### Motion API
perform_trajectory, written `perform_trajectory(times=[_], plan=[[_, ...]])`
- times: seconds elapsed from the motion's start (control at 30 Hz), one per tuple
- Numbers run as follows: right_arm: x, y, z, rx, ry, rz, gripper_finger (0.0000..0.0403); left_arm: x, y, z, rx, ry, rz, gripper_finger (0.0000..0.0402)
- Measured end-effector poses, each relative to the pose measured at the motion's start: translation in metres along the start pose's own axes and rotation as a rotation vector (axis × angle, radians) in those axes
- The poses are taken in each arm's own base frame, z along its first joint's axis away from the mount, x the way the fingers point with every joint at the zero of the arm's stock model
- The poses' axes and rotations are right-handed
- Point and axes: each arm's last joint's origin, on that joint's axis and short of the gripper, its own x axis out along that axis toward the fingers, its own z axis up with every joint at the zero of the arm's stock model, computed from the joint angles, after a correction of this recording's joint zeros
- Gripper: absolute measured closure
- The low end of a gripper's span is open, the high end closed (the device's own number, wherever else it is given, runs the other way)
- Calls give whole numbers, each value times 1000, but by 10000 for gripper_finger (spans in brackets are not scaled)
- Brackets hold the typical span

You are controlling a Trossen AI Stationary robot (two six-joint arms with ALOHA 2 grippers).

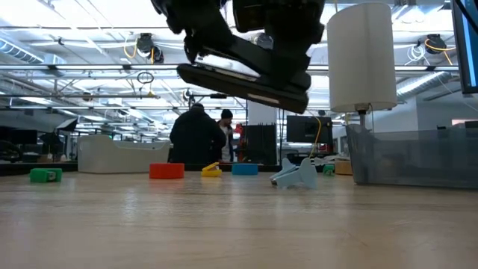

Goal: Pick and place Stapler, Stapler remover, tape
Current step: Put the large black stapler into the gray bin

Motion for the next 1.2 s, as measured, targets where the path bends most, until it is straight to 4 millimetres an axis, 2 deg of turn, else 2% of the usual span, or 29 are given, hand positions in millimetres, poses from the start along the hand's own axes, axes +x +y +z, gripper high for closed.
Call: perform_trajectory(times=[0.43, 0.53, 0.67, 0.83, 1.2], plan=[[0, 1, 2, -1, -20, 10, 278, -1, 1, -1, -29, 15, -8, 171], [0, 1, 2, 0, -20, 10, 278, -2, 1, -1, -31, 16, -20, 200], [0, 1, 2, 2, -20, 13, 278, -2, 0, -1, -26, 18, -48, 267], [0, 1, 2, 4, -22, 21, 277, -2, -1, -1, -32, 22, -64, 268], [0, 1, 1, 28, -13, 20, 197, -2, 0, -8, -91, 93, -61, 268]])
